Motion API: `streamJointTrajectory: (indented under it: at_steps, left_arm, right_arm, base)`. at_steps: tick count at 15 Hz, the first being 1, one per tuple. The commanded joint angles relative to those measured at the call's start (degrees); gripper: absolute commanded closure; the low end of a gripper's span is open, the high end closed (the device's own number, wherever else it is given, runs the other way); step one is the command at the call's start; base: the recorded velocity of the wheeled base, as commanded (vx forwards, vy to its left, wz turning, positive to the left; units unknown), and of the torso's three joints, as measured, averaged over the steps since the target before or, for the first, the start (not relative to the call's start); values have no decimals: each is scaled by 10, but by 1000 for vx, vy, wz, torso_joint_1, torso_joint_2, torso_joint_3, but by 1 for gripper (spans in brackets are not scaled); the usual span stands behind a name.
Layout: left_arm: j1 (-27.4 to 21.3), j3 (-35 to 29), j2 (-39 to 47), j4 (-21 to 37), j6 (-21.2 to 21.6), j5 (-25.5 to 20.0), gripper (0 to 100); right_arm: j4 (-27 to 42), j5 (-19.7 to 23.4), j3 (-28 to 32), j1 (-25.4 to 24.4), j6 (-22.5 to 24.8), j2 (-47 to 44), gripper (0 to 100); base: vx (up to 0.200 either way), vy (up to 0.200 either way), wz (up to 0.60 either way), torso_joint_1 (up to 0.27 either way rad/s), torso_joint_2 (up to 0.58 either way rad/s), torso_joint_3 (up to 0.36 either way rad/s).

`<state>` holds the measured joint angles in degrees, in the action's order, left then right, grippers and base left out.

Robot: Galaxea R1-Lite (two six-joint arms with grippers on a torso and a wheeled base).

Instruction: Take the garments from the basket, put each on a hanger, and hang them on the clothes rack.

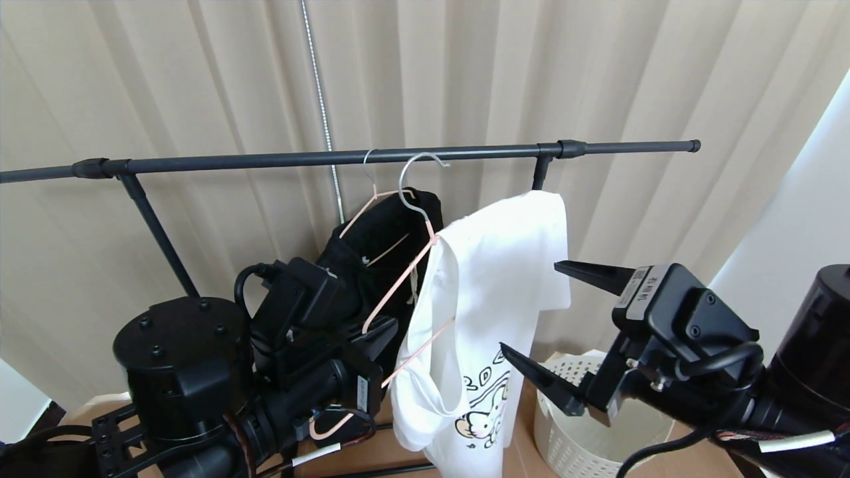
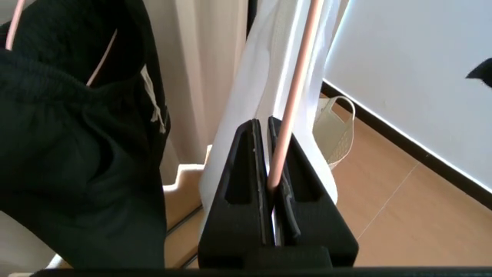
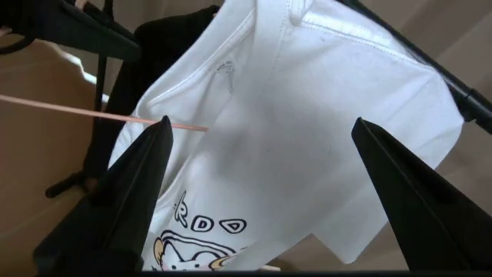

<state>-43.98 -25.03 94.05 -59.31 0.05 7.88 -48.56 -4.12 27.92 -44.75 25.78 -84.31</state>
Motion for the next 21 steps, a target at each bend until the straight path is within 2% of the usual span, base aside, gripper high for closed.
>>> streamJointTrajectory:
  at_steps: [1, 2, 3, 5, 6, 7, 8, 10, 13, 17, 19, 20, 21]
  left_arm:
    - [18, 9, 3, 0, 0, -19, 100]
    - [32, 18, 2, 0, 3, -49, 100]
    - [48, 29, 1, 0, 19, -78, 100]
    - [82, 51, -1, -1, 58, -134, 100]
    - [97, 64, -2, -2, 77, -172, 100]
    - [101, 69, -2, -2, 84, -183, 100]
    - [101, 84, -1, -2, 111, -199, 100]
    - [101, 97, -1, -5, 138, -204, 100]
    - [100, 110, -2, -22, 140, -225, 100]
    - [89, 125, -3, -45, 153, -226, 100]
    - [84, 130, -8, -51, 170, -226, 100]
    - [73, 131, -11, -51, 173, -226, 100]
    - [70, 132, -12, -51, 173, -226, 100]
  right_arm:
    - [72, 81, 12, 77, -1, 60, 0]
    - [120, 142, 20, 115, -1, 75, 0]
    - [167, 185, 27, 148, 0, 93, 0]
    - [256, 243, 51, 164, -1, 136, 0]
    - [336, 289, 92, 169, -1, 148, 0]
    - [370, 300, 111, 172, 0, 149, 0]
    - [488, 308, 188, 175, 7, 144, 0]
    - [617, 319, 282, 175, 31, 108, 0]
    - [734, 326, 368, 176, 97, 43, 0]
    - [961, 326, 574, 223, 319, -100, 0]
    - [1078, 323, 699, 224, 342, -169, 0]
    - [1098, 323, 736, 223, 342, -196, 0]
    - [1097, 324, 745, 222, 342, -208, 0]
  base:
    - [0, 0, 0, 0, 0, 0]
    - [0, 0, 0, 0, 0, 0]
    - [0, 0, 0, 0, 0, 0]
    - [0, 0, 0, 0, 0, 0]
    - [0, 0, 0, 0, 0, 0]
    - [0, 0, 0, 0, 0, 0]
    - [0, 0, 0, 0, 0, 0]
    - [0, 0, 0, 0, 0, 0]
    - [0, 0, 0, 0, 0, 0]
    - [0, 0, 0, 0, 0, 0]
    - [0, 0, 0, 0, 0, 0]
    - [0, 0, 0, 0, 0, 0]
    - [0, 0, 0, 0, 0, 0]
